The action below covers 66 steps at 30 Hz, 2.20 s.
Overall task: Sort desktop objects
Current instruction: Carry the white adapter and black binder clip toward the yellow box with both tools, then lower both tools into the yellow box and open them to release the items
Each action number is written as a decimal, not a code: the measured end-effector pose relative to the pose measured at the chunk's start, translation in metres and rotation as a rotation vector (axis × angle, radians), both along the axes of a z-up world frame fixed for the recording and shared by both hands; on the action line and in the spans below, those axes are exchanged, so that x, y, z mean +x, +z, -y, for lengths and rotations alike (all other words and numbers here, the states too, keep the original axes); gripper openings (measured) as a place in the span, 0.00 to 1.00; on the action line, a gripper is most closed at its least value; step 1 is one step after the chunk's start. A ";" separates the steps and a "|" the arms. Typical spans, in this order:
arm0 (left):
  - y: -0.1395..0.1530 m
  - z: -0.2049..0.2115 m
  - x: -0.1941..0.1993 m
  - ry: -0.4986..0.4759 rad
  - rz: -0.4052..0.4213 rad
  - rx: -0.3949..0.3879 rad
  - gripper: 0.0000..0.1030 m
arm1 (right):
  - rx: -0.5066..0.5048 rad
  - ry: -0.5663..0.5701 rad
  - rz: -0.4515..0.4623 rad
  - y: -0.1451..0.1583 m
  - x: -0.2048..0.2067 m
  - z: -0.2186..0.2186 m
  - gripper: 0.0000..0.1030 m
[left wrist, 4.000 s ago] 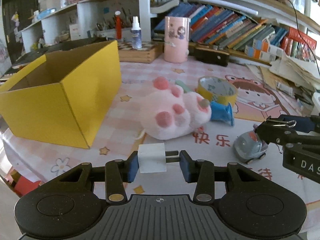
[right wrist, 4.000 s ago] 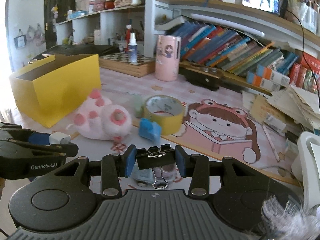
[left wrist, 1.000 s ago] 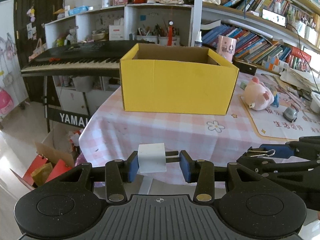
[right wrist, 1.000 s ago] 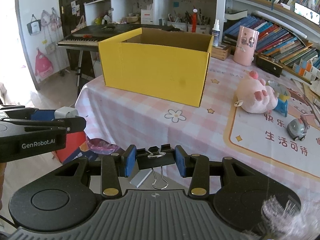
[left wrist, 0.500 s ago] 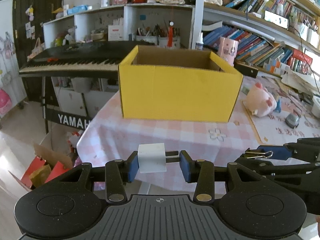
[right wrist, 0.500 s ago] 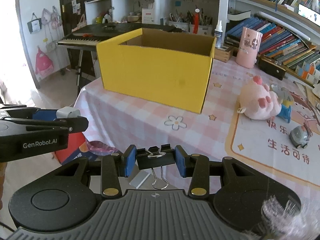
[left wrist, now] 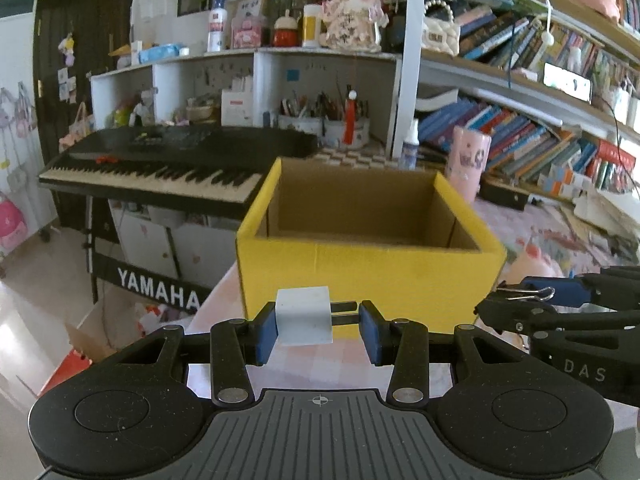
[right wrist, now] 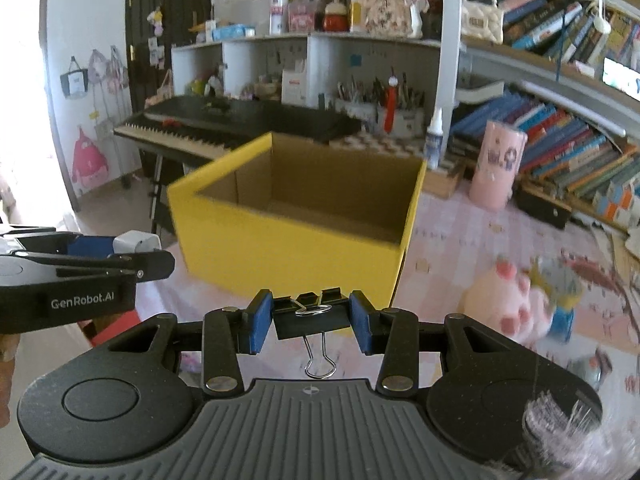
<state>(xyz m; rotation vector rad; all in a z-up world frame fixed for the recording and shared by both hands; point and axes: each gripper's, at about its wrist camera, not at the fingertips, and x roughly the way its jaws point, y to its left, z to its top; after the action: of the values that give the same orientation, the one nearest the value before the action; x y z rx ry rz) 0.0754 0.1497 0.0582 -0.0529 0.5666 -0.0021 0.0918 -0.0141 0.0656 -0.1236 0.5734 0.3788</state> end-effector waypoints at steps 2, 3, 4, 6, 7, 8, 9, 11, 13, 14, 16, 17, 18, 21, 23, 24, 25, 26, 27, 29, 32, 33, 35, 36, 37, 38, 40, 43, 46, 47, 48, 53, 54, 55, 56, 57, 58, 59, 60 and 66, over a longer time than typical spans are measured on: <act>0.005 0.002 0.009 0.002 0.014 -0.001 0.40 | 0.005 0.009 0.012 0.007 0.011 0.002 0.38; 0.008 0.003 0.013 0.003 0.020 -0.002 0.40 | 0.007 0.015 0.019 0.010 0.017 0.003 0.38; 0.010 0.004 0.019 0.004 0.027 -0.004 0.40 | 0.008 0.021 0.026 0.013 0.022 0.003 0.38; 0.013 0.007 0.027 0.005 0.035 -0.005 0.40 | 0.011 0.035 0.038 0.019 0.034 0.004 0.38; 0.015 0.009 0.032 0.005 0.041 -0.003 0.40 | 0.011 0.042 0.044 0.021 0.040 0.005 0.38; 0.017 0.011 0.037 0.006 0.045 0.000 0.40 | 0.011 0.050 0.049 0.024 0.046 0.005 0.38; 0.018 0.012 0.041 0.007 0.048 0.002 0.40 | 0.012 0.058 0.055 0.026 0.051 0.006 0.38; 0.020 0.016 0.053 0.012 0.053 0.006 0.40 | 0.009 0.073 0.064 0.030 0.061 0.008 0.38; 0.021 0.019 0.062 0.016 0.054 0.013 0.40 | 0.003 0.090 0.071 0.032 0.072 0.010 0.38; 0.021 0.020 0.067 0.017 0.052 0.017 0.40 | -0.001 0.098 0.074 0.032 0.079 0.011 0.38; 0.020 0.023 0.078 0.022 0.044 0.026 0.40 | -0.012 0.113 0.076 0.032 0.090 0.013 0.38; 0.019 0.025 0.081 0.024 0.039 0.029 0.40 | -0.018 0.120 0.077 0.032 0.096 0.014 0.38; 0.019 0.026 0.086 0.025 0.032 0.032 0.40 | -0.026 0.127 0.076 0.031 0.103 0.016 0.38; 0.015 0.030 0.100 0.024 0.011 0.044 0.40 | -0.050 0.146 0.069 0.028 0.122 0.018 0.38; 0.012 0.033 0.108 0.026 -0.006 0.052 0.40 | -0.069 0.164 0.058 0.026 0.135 0.019 0.38; 0.010 0.034 0.113 0.028 -0.016 0.054 0.40 | -0.079 0.177 0.051 0.024 0.141 0.019 0.38; 0.008 0.034 0.118 0.031 -0.027 0.055 0.40 | -0.091 0.189 0.045 0.022 0.147 0.018 0.38; 0.006 0.034 0.122 0.034 -0.039 0.058 0.40 | -0.104 0.204 0.040 0.020 0.152 0.017 0.38; 0.004 0.035 0.126 0.036 -0.048 0.063 0.40 | -0.117 0.221 0.035 0.018 0.157 0.016 0.38; -0.001 0.036 0.133 0.037 -0.065 0.075 0.40 | -0.142 0.253 0.025 0.014 0.168 0.013 0.38; -0.010 0.035 0.144 0.040 -0.110 0.083 0.40 | -0.183 0.296 0.012 0.007 0.185 0.007 0.38; -0.012 0.034 0.148 0.041 -0.127 0.082 0.40 | -0.200 0.313 0.007 0.005 0.191 0.004 0.38; -0.018 0.033 0.154 0.040 -0.156 0.084 0.40 | -0.232 0.347 0.000 0.001 0.200 -0.002 0.38; -0.020 0.033 0.157 0.037 -0.169 0.086 0.40 | -0.252 0.368 -0.004 -0.001 0.205 -0.005 0.38; -0.022 0.034 0.160 0.032 -0.183 0.092 0.40 | -0.272 0.389 -0.009 -0.003 0.210 -0.008 0.38; -0.023 0.035 0.161 0.028 -0.191 0.098 0.40 | -0.292 0.411 -0.016 -0.006 0.214 -0.012 0.38; -0.027 0.035 0.164 0.022 -0.211 0.105 0.40 | -0.333 0.452 -0.035 -0.011 0.223 -0.018 0.38; -0.031 0.033 0.168 0.026 -0.240 0.093 0.40 | -0.390 0.513 -0.066 -0.019 0.230 -0.025 0.38; -0.033 0.032 0.170 0.027 -0.261 0.106 0.40 | -0.436 0.549 -0.090 -0.027 0.236 -0.030 0.38; -0.034 0.032 0.170 0.024 -0.265 0.112 0.40 | -0.447 0.557 -0.098 -0.029 0.238 -0.031 0.38; -0.035 0.033 0.170 0.022 -0.271 0.120 0.40 | -0.458 0.565 -0.106 -0.031 0.240 -0.032 0.38; -0.038 0.033 0.173 0.023 -0.294 0.129 0.40 | -0.491 0.591 -0.129 -0.037 0.243 -0.035 0.38; -0.039 0.033 0.173 0.022 -0.296 0.129 0.40 | -0.496 0.595 -0.132 -0.038 0.243 -0.036 0.38; -0.040 0.033 0.172 0.020 -0.298 0.130 0.41 | -0.503 0.599 -0.134 -0.039 0.242 -0.036 0.38; -0.040 0.034 0.172 0.020 -0.298 0.133 0.42 | -0.508 0.603 -0.135 -0.040 0.241 -0.037 0.38; -0.039 0.033 0.172 0.020 -0.300 0.136 0.42 | -0.514 0.606 -0.137 -0.042 0.240 -0.037 0.38; -0.040 0.034 0.172 0.023 -0.298 0.139 0.42 | -0.519 0.609 -0.138 -0.043 0.239 -0.037 0.38; -0.040 0.034 0.172 0.026 -0.297 0.142 0.42 | -0.521 0.611 -0.135 -0.043 0.238 -0.037 0.38; -0.040 0.034 0.171 0.029 -0.297 0.142 0.43 | -0.523 0.611 -0.132 -0.043 0.237 -0.037 0.38; -0.030 0.035 0.165 0.053 -0.240 0.154 0.63 | -0.520 0.593 -0.116 -0.039 0.238 -0.038 0.44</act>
<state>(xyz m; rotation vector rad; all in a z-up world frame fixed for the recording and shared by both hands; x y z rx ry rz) 0.2405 0.1150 0.0282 0.0829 0.8038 0.1002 0.3301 0.0238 0.0261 -0.7871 0.7380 0.8093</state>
